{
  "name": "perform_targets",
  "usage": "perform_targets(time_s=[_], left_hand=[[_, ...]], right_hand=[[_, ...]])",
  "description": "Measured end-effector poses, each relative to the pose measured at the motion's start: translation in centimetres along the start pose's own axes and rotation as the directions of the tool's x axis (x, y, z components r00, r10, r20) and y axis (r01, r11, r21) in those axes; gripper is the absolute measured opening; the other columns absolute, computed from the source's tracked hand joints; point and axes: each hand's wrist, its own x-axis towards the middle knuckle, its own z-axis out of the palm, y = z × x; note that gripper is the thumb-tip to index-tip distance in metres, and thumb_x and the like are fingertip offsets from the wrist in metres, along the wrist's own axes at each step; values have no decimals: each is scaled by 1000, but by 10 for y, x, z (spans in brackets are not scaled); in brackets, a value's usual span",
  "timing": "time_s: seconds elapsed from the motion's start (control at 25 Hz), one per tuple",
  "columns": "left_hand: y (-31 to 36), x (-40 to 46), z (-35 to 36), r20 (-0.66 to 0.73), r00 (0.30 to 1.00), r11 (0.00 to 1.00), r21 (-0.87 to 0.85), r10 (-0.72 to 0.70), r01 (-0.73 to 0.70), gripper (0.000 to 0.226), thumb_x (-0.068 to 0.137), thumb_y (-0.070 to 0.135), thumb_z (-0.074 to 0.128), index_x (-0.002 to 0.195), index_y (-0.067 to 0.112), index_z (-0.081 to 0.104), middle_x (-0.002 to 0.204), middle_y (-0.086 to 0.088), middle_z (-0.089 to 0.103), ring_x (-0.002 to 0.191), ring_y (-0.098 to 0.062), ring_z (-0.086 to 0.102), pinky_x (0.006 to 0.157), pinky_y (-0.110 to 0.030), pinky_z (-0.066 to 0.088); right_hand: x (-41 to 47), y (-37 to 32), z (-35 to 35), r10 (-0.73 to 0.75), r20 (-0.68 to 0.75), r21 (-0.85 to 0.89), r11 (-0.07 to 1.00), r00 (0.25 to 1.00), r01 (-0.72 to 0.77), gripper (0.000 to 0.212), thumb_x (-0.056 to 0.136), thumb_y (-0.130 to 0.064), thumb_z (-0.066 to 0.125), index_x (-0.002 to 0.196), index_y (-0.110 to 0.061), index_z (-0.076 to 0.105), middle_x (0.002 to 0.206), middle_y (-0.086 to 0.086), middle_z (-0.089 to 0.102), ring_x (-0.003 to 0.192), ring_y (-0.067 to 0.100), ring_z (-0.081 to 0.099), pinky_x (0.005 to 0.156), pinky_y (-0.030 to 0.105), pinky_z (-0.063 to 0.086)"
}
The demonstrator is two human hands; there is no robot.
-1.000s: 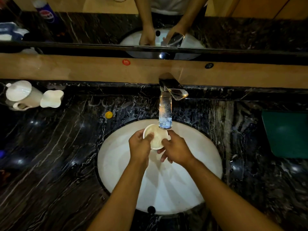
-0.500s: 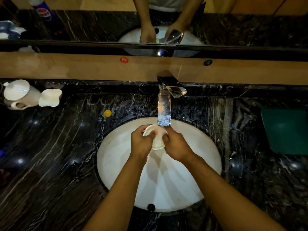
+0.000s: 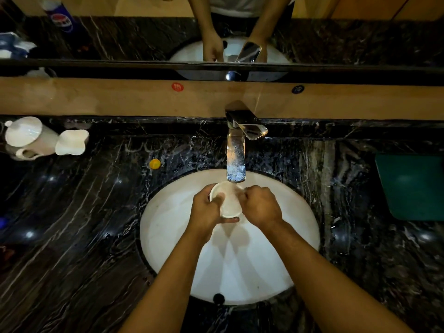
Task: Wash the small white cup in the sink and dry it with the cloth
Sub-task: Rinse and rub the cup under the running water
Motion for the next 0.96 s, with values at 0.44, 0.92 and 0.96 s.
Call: perform_targets(time_s=[0.44,0.92,0.96], left_hand=[[1,7,5,-133,984,985,136,122,-104,19,93,0,63,96,15,74,94,-9,77,82,-24,72,66,-33,60],[-1,6,7,-158,987,979,-204,-36,3,16,90,0,69,105,4,69,85,-17,75,61,-30,67,52,-40,58],[-3,4,9,-175,984,980,-198,-12,-24,16,92,-1,64,107,5,69,87,-17,75,59,-28,66,50,-39,56]], right_hand=[[-6,-4,5,-78,214,587,807,974,-64,29,102,-7,36,125,-12,51,81,16,69,48,24,66,45,33,54],[-9,-22,10,1,164,689,716,986,-116,31,101,-7,34,131,-14,40,95,21,67,57,20,62,46,30,47],[-11,-24,12,18,177,736,662,984,-145,30,100,-5,34,129,-14,41,93,22,66,53,21,62,45,32,47]])
